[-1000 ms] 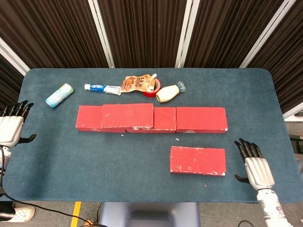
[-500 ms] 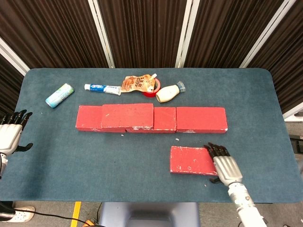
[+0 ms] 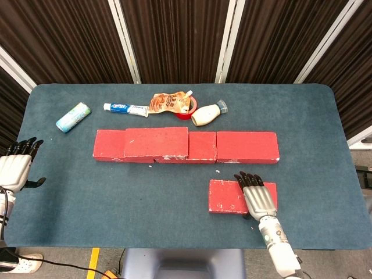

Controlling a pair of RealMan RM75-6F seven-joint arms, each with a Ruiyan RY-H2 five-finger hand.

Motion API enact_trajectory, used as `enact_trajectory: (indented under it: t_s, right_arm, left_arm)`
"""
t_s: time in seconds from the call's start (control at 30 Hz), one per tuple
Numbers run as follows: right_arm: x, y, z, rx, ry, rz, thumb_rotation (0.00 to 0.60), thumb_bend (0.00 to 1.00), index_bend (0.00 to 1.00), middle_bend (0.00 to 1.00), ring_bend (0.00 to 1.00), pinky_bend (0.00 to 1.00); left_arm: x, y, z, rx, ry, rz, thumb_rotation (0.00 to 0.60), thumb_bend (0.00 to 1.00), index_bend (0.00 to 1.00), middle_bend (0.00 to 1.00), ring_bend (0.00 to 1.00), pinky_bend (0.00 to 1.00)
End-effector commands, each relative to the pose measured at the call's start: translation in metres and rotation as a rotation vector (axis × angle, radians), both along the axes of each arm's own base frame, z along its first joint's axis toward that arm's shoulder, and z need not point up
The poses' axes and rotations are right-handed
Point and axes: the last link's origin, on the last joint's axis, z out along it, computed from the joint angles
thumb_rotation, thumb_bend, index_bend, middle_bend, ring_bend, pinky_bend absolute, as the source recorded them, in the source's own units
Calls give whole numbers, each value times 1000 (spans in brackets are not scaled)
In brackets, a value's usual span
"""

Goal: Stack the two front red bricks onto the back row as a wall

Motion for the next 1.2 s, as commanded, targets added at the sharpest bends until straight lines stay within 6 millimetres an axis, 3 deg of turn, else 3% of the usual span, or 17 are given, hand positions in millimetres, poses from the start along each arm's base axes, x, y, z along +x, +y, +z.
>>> enact_trajectory:
  t_s: [0.03, 1.2]
  right_arm:
    - [1, -6, -2, 21, 14, -13, 600, 0, 111, 108, 0, 0]
    - [-20, -18, -21, 80, 55, -64, 600, 0, 109, 104, 2, 0]
  left_arm:
    - [-1, -1, 0, -3, 7, 12, 600, 219, 0, 0, 0, 15]
    - [-8, -4, -6, 0, 14, 39, 600, 218, 0, 0, 0, 15]
